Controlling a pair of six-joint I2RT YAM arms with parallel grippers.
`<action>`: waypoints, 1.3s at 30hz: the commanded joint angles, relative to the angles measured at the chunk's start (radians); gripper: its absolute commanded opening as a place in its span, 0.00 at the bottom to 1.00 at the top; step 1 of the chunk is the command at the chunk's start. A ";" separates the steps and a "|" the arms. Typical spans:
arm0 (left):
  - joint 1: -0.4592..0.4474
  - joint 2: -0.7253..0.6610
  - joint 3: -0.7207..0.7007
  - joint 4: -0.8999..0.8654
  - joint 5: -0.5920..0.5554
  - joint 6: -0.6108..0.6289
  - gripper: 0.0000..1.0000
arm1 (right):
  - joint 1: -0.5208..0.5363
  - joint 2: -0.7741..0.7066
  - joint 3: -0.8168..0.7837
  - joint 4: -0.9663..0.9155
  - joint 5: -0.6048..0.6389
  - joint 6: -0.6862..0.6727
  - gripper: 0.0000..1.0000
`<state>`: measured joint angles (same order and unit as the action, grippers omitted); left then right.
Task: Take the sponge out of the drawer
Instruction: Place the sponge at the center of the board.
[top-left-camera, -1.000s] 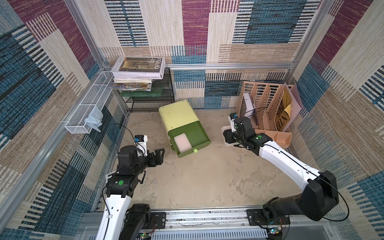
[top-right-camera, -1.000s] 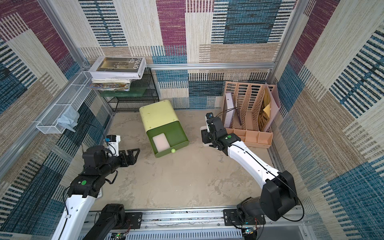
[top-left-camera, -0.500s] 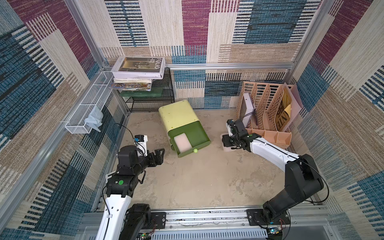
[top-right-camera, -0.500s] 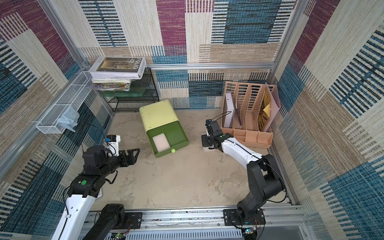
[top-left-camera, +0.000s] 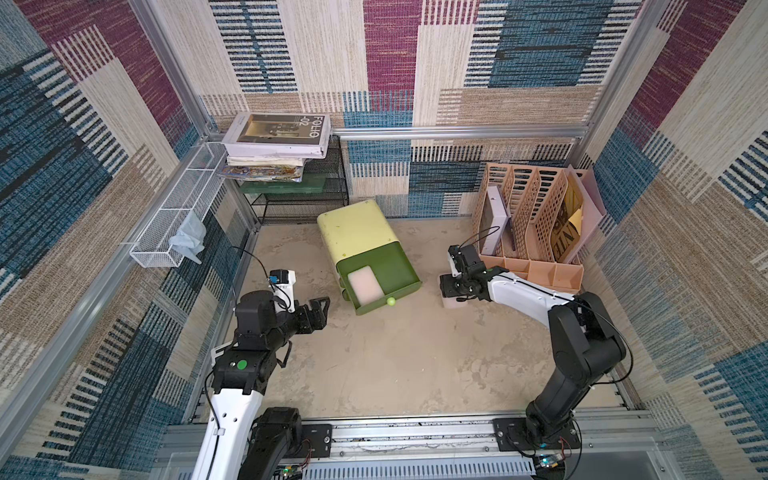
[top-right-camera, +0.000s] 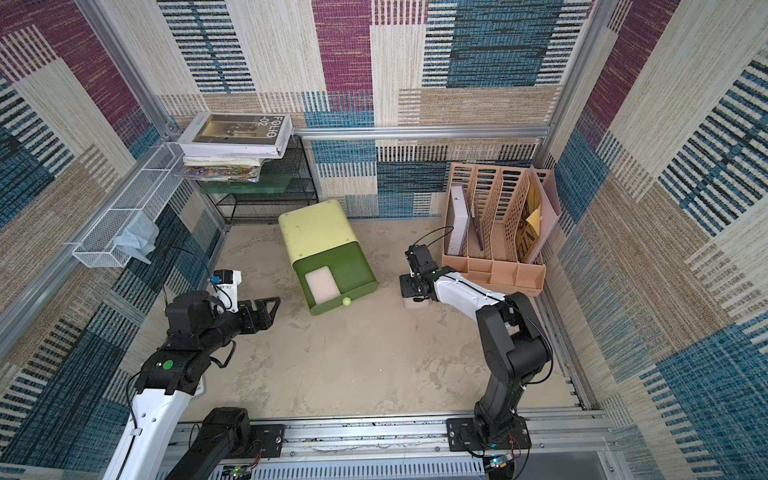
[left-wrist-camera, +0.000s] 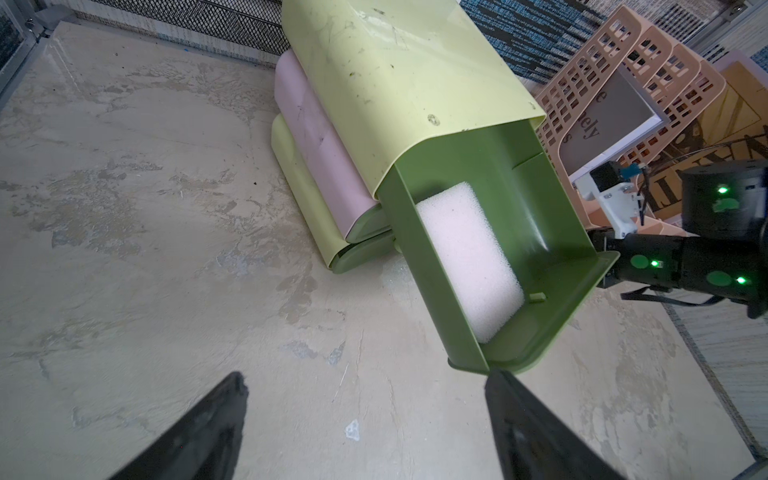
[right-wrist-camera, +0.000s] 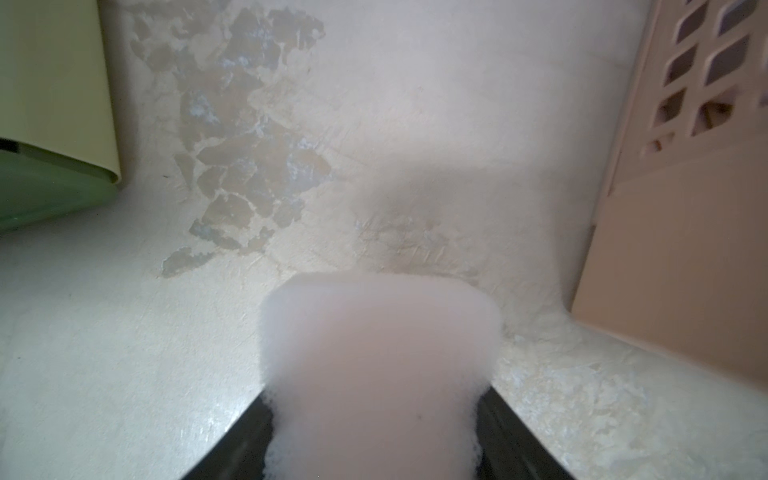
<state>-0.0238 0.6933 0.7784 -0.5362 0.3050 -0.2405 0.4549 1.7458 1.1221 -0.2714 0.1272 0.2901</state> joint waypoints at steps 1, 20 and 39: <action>0.002 0.000 0.004 0.018 0.011 0.003 0.92 | 0.007 0.026 0.010 -0.003 0.012 0.015 0.66; 0.004 -0.002 0.002 0.022 0.023 -0.001 0.92 | 0.014 0.107 0.039 -0.045 0.045 0.035 0.77; 0.007 0.007 0.003 0.028 0.032 -0.004 0.92 | 0.007 0.050 0.059 -0.081 0.057 0.035 0.86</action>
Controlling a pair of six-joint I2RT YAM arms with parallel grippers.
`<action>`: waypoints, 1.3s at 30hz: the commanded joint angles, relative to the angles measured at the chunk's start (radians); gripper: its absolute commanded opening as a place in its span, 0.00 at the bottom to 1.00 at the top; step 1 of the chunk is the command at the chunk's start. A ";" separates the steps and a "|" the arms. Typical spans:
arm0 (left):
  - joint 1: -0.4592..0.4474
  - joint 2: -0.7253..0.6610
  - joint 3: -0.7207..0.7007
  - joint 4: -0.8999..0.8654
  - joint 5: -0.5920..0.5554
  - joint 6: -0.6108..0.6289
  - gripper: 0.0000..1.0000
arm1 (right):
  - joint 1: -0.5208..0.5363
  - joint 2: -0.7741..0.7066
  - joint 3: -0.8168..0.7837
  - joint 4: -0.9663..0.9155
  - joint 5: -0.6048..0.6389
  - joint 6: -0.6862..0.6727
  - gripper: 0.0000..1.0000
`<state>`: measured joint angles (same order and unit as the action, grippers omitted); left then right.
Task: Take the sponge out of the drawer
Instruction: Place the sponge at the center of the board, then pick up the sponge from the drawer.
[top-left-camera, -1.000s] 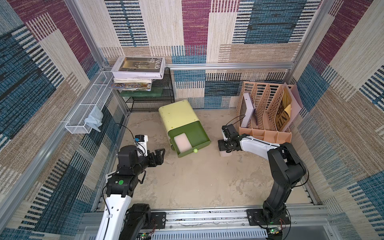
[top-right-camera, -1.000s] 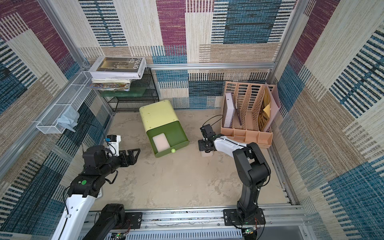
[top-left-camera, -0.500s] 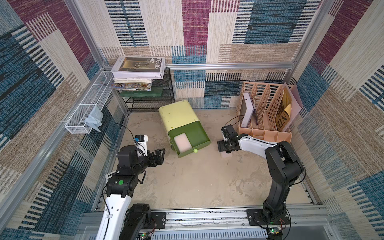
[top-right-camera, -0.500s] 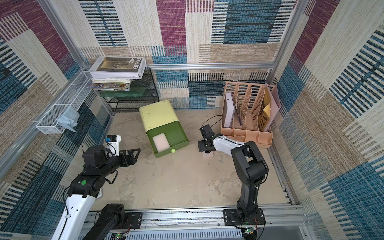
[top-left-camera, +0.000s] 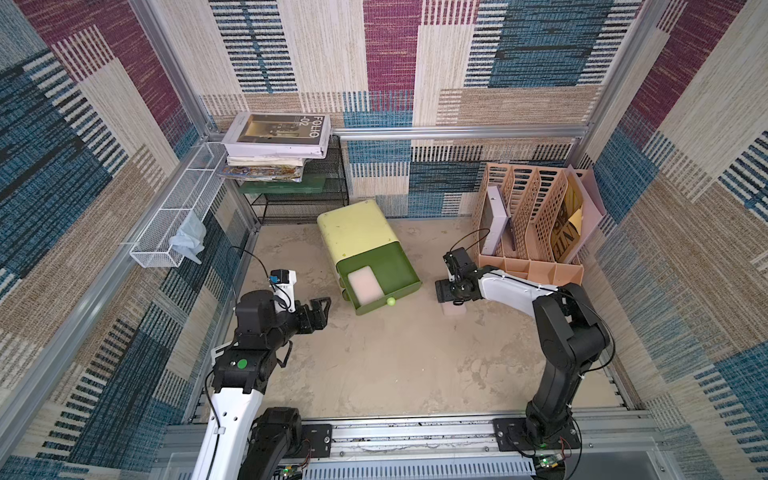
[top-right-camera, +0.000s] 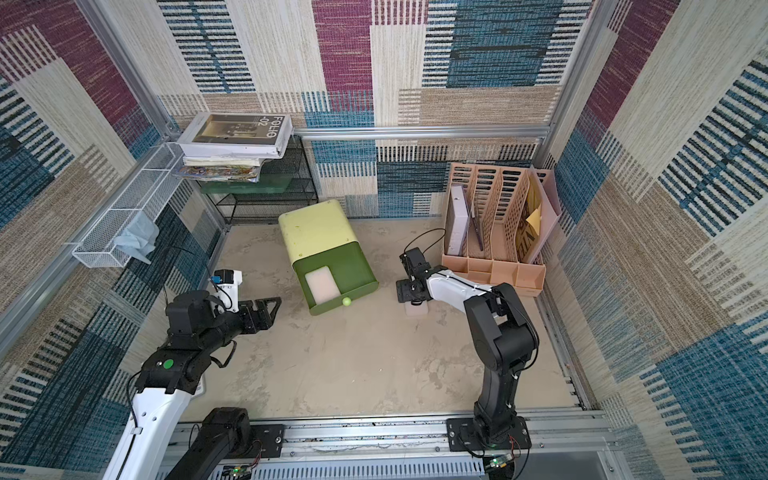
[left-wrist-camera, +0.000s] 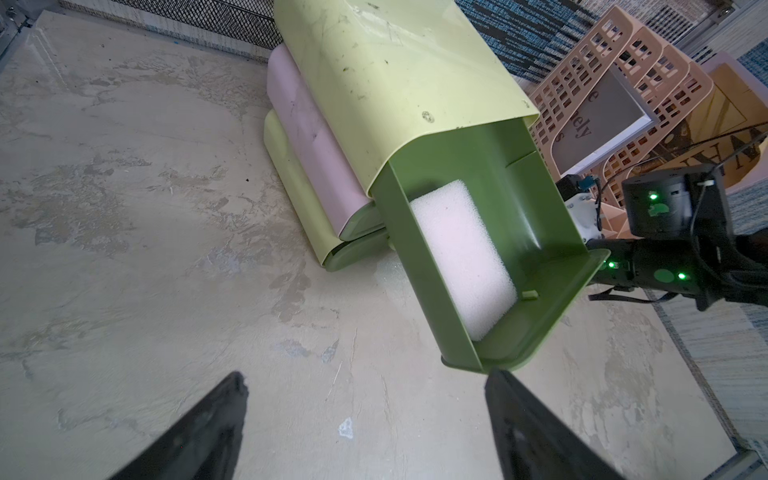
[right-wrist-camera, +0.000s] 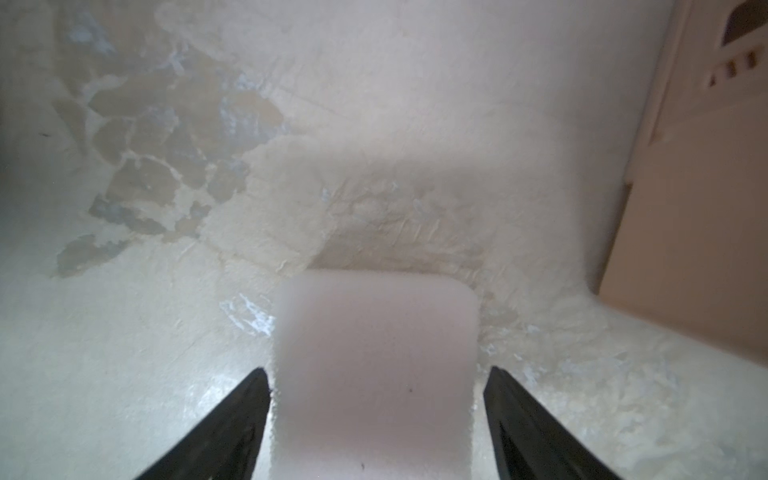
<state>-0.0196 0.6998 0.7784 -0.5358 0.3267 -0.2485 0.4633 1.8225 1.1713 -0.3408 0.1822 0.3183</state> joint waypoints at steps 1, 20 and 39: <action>0.003 0.000 0.003 0.028 0.011 0.004 0.92 | 0.001 -0.044 0.011 -0.011 -0.004 0.007 0.87; -0.039 0.044 0.066 0.065 0.039 -0.096 0.83 | 0.016 -0.465 0.003 -0.027 -0.025 -0.063 0.92; -0.542 0.422 0.345 -0.026 -0.394 -0.223 0.75 | 0.001 -0.704 -0.250 0.210 -0.050 -0.065 0.93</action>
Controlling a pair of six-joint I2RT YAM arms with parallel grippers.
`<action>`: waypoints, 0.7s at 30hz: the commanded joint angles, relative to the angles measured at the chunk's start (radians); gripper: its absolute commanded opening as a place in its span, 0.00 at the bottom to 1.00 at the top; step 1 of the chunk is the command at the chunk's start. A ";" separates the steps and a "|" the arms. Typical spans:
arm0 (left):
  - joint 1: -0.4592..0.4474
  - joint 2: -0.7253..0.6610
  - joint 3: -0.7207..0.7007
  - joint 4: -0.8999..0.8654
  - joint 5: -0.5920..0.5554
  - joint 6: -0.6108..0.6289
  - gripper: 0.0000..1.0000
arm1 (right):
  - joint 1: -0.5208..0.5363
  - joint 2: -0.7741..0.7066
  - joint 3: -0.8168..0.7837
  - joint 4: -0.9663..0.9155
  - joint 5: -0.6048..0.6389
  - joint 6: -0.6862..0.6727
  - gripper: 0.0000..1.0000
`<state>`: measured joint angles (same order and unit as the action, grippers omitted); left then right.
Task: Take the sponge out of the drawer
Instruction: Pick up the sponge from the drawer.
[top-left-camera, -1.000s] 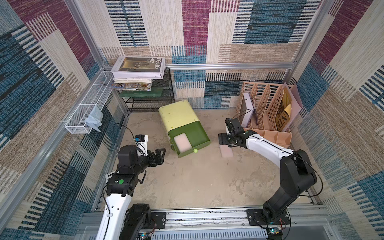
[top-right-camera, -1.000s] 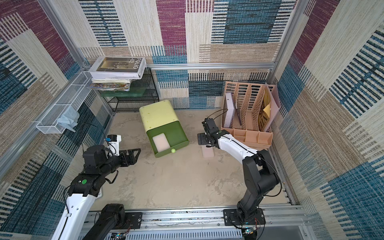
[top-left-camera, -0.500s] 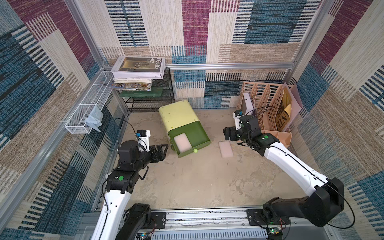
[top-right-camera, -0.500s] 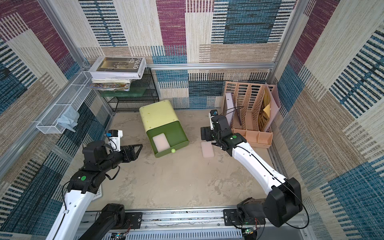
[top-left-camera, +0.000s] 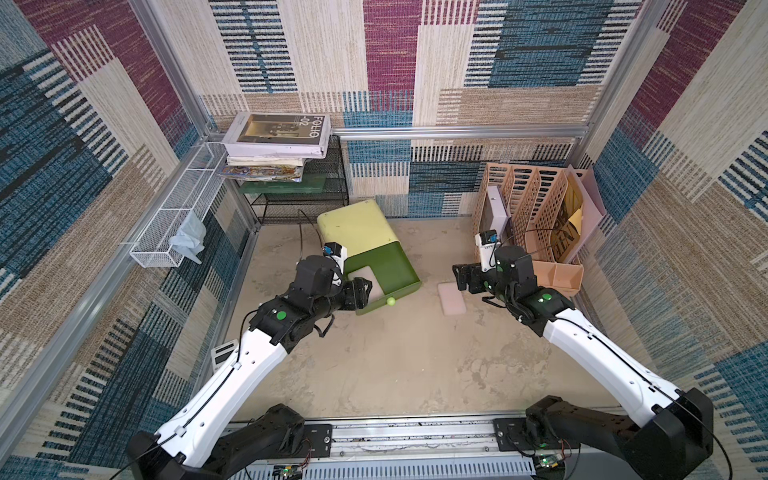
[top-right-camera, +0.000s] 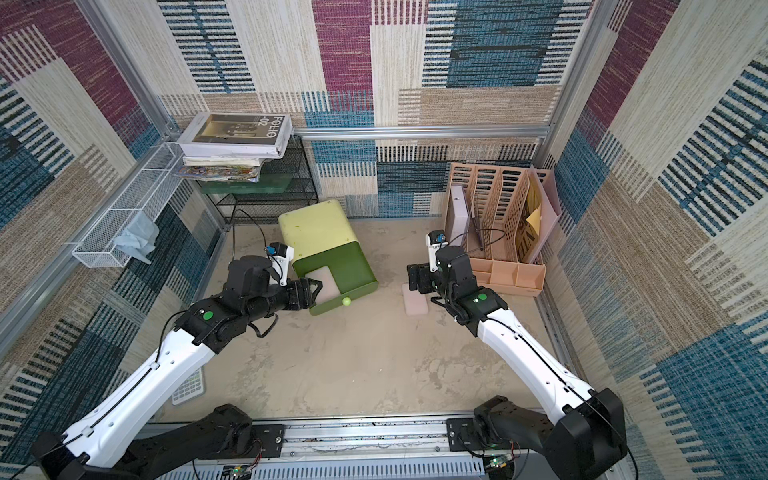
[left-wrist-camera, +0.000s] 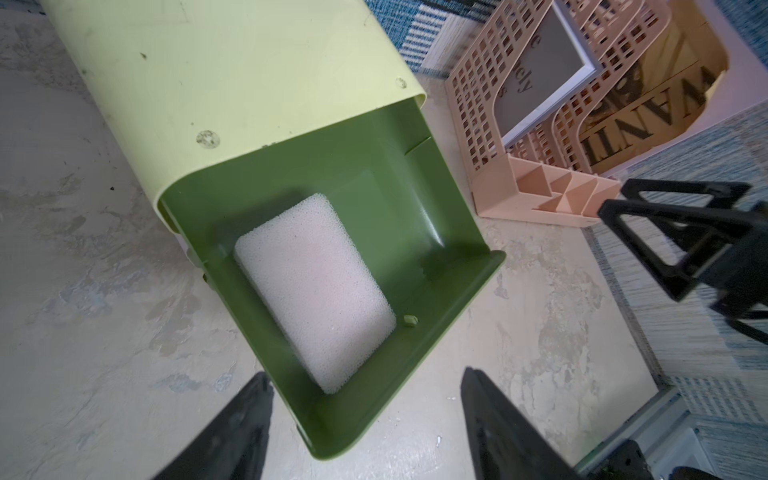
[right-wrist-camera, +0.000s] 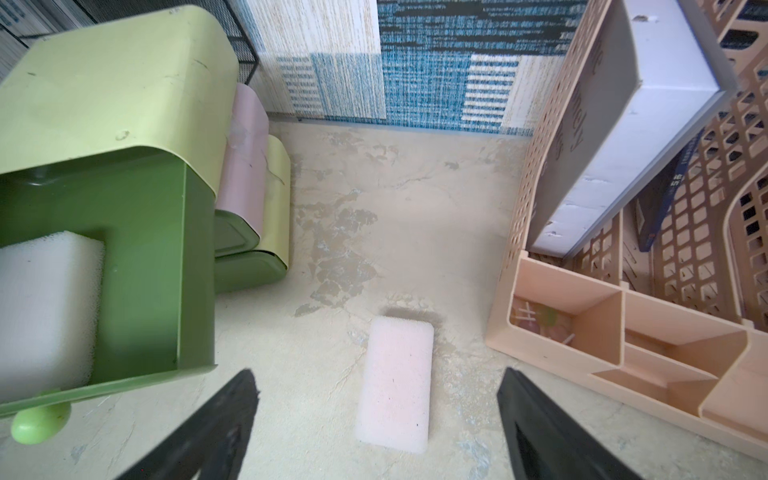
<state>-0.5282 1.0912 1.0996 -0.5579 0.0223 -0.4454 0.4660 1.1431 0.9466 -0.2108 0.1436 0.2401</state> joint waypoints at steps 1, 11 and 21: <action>-0.051 0.054 0.035 -0.004 -0.110 -0.032 0.75 | -0.003 -0.036 -0.041 0.093 -0.010 0.015 0.93; -0.143 0.245 0.164 -0.094 -0.275 -0.141 0.68 | -0.015 -0.077 -0.113 0.146 -0.034 0.034 0.94; -0.174 0.363 0.261 -0.170 -0.396 -0.174 0.67 | -0.019 -0.115 -0.139 0.165 -0.044 0.044 0.95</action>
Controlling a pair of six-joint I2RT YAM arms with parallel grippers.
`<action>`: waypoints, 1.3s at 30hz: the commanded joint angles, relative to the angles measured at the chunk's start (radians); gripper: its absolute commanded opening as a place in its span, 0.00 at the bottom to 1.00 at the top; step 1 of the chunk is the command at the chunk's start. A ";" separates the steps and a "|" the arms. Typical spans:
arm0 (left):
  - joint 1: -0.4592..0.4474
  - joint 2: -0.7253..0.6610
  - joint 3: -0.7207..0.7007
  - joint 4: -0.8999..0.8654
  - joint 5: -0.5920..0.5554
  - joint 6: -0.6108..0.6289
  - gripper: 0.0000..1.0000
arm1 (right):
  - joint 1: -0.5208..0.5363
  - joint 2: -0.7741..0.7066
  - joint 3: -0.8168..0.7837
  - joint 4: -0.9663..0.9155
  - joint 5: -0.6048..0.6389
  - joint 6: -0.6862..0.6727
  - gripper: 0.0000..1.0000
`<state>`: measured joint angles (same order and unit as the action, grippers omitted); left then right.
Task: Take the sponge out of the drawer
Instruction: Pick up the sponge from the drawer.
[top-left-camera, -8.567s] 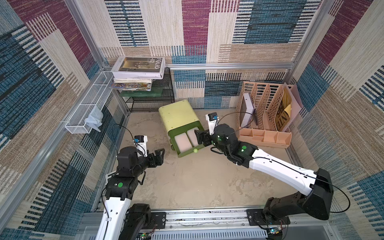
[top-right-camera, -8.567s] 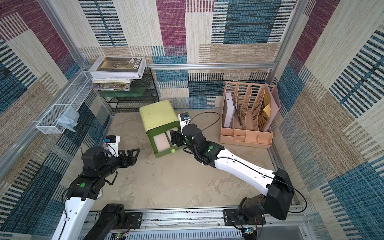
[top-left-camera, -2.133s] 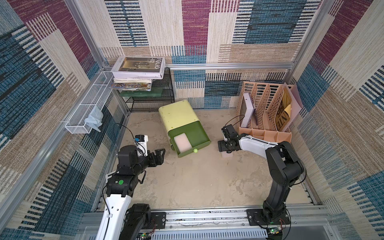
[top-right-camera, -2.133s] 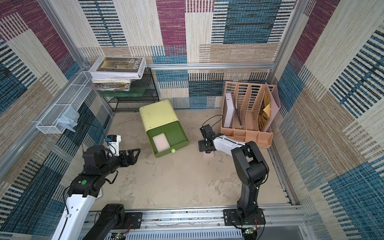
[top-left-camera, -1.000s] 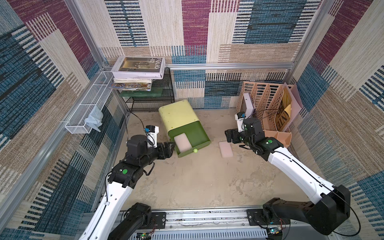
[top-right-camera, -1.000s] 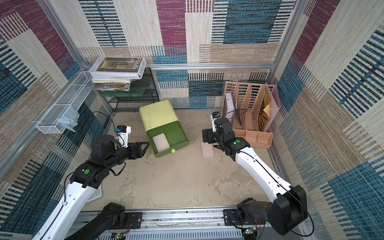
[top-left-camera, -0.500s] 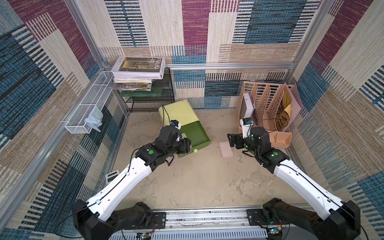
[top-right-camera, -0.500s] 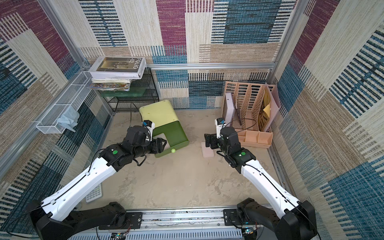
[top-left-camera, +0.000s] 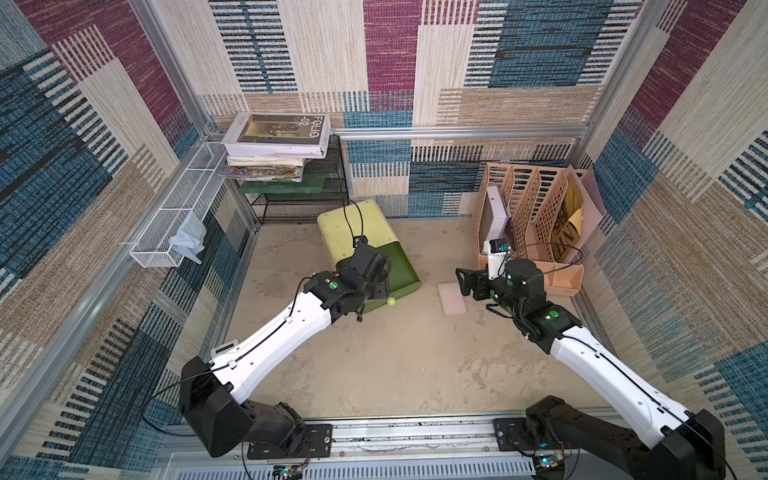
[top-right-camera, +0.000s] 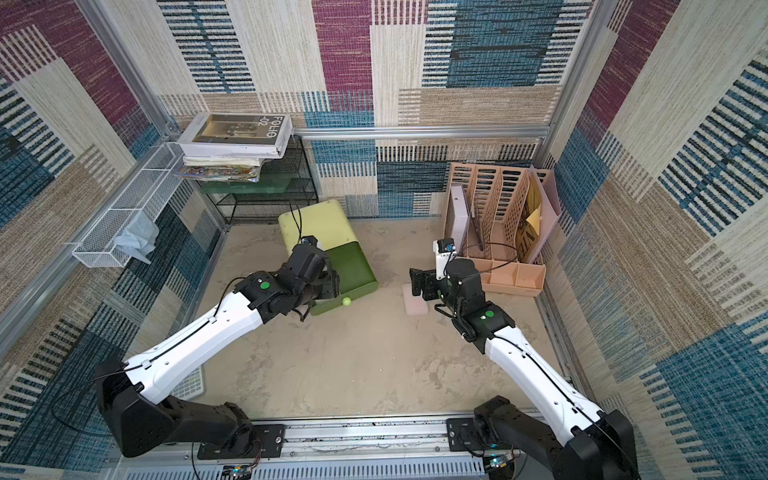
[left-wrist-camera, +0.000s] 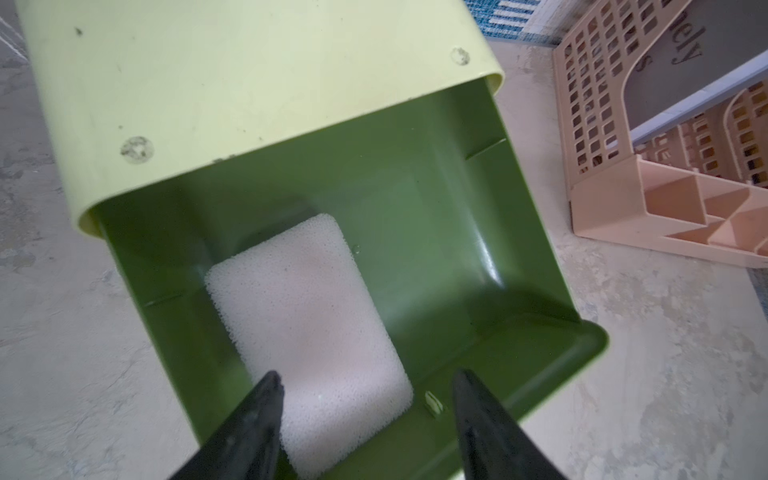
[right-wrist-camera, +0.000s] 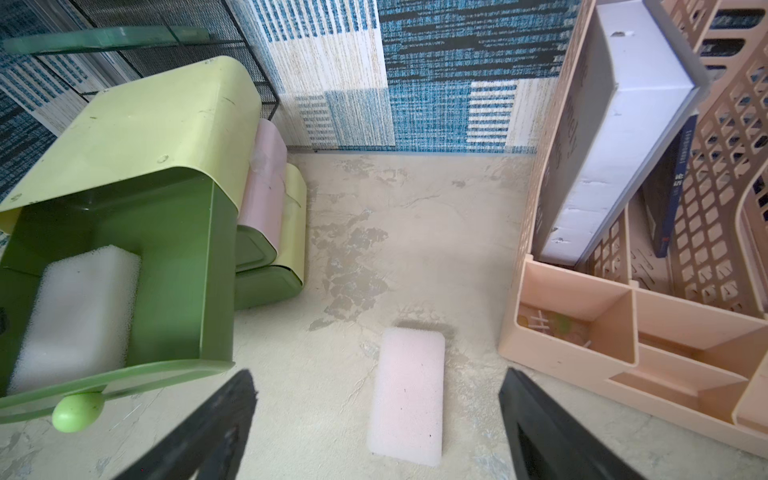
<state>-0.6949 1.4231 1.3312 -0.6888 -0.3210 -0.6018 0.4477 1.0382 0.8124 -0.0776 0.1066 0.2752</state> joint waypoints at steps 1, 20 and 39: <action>-0.011 0.048 0.046 -0.052 -0.064 -0.020 0.66 | -0.001 -0.012 -0.006 0.033 -0.009 0.010 0.95; -0.068 0.327 0.320 -0.295 -0.270 -0.059 0.57 | -0.005 -0.032 -0.027 0.044 -0.039 0.019 0.96; -0.071 0.424 0.342 -0.330 -0.340 -0.067 0.52 | -0.010 -0.019 -0.029 0.045 -0.060 0.019 0.96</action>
<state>-0.7658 1.8389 1.6703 -0.9955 -0.6411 -0.6624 0.4381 1.0157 0.7837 -0.0608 0.0586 0.2855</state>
